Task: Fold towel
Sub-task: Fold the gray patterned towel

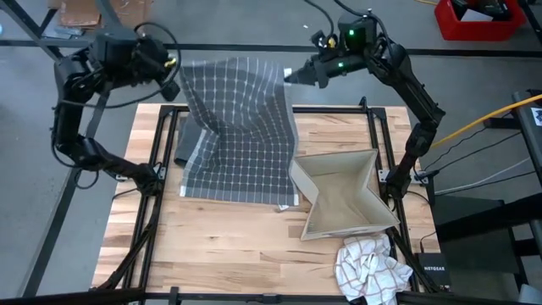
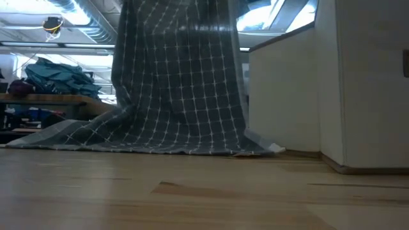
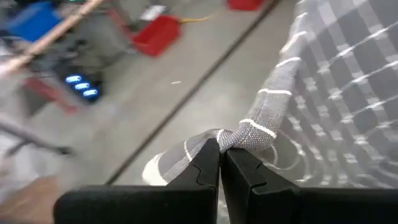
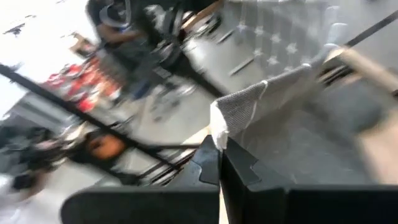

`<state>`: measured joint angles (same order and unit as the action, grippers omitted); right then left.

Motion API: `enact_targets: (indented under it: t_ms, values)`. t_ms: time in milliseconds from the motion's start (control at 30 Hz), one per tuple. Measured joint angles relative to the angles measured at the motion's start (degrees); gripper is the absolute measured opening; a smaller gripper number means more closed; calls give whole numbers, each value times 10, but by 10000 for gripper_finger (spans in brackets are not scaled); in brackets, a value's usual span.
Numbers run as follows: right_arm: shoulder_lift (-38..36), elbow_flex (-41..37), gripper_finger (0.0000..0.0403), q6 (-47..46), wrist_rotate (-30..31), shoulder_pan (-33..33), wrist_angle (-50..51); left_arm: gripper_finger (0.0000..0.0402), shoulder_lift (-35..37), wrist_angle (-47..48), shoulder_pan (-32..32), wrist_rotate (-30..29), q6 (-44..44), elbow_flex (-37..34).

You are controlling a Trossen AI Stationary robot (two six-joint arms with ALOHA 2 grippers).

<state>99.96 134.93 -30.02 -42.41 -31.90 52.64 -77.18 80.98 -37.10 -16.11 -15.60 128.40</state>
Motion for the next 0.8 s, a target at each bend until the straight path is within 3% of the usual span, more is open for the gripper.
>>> enact_targets:
  t_ms: [200,367,500,700,800]
  values:
    - [0,0,1,-77,-67,31,0,0,31,42,27,98,18,0]
    - [0,0,1,-90,-73,66,17,0,56,90,44,136,80,-3]
    - [0,0,1,-87,-76,95,61,0,74,91,53,202,112,-6]
    - [0,0,1,-72,-37,115,93,0,79,90,64,216,167,-6]
    - [0,0,1,-72,-37,122,121,0,77,90,71,250,194,-6]
